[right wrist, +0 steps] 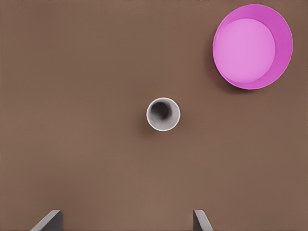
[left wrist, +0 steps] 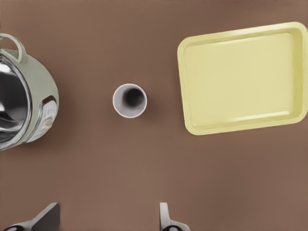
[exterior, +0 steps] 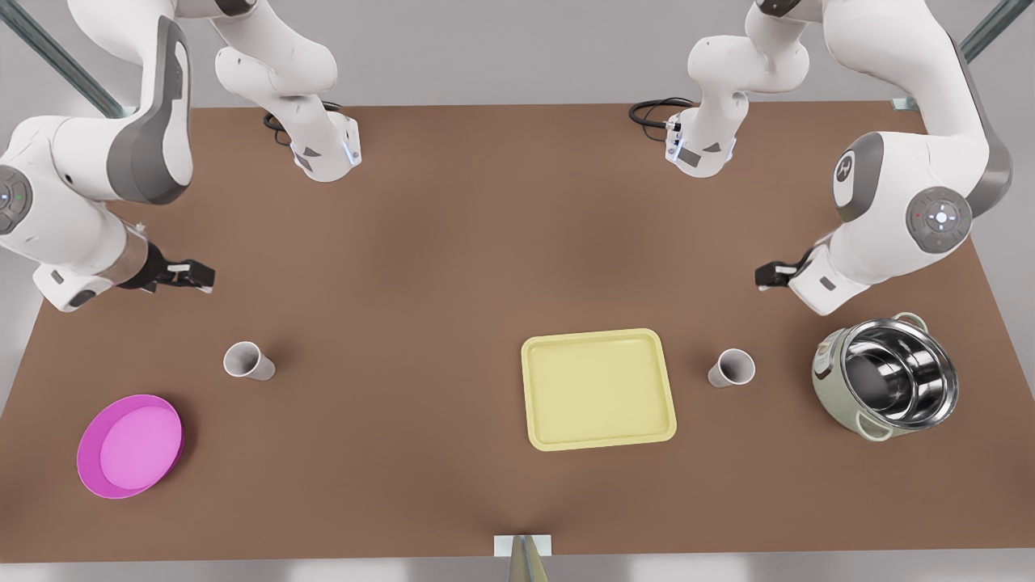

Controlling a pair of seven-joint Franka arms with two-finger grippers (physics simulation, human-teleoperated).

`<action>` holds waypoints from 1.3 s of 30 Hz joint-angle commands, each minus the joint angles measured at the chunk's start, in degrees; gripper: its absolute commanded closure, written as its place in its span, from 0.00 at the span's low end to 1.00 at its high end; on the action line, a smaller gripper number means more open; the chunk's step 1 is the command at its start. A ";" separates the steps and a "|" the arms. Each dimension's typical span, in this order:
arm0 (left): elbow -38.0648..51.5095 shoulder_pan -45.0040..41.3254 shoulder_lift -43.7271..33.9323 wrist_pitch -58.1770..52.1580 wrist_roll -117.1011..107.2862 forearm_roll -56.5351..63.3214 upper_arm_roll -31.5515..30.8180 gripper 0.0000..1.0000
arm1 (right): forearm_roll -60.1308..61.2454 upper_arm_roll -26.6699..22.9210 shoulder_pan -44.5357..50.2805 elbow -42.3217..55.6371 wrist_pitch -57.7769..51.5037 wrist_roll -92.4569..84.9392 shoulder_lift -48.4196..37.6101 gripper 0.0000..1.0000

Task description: Use both arms to respectively pick up the white IKEA cups from the middle-left and middle-right positions, then place the white IKEA cups onto the middle-middle tray, ensuring that the cups remain upright and do not tip over

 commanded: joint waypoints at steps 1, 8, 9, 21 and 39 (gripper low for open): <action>0.03 0.02 0.13 2.68 -1.50 -0.06 0.09 0.00 | 0.40 -0.05 -0.49 -0.19 2.25 -1.53 -0.26 0.00; 20.94 5.38 30.54 14.90 -1.33 -1.55 0.62 0.00 | -0.57 -0.14 -6.46 -0.19 14.81 -6.54 16.61 0.00; 20.86 5.47 31.85 16.13 -1.33 -1.55 0.62 0.00 | 1.72 -0.14 -8.66 -0.19 17.98 -6.54 18.90 0.00; -6.57 5.29 21.83 31.78 0.60 -1.64 0.53 0.00 | 4.27 0.21 -9.10 -10.03 35.91 -8.21 20.49 0.00; -7.45 5.12 25.62 30.19 0.61 -2.78 0.36 0.79 | 4.45 0.21 -9.72 -19.70 43.03 -8.65 23.47 0.00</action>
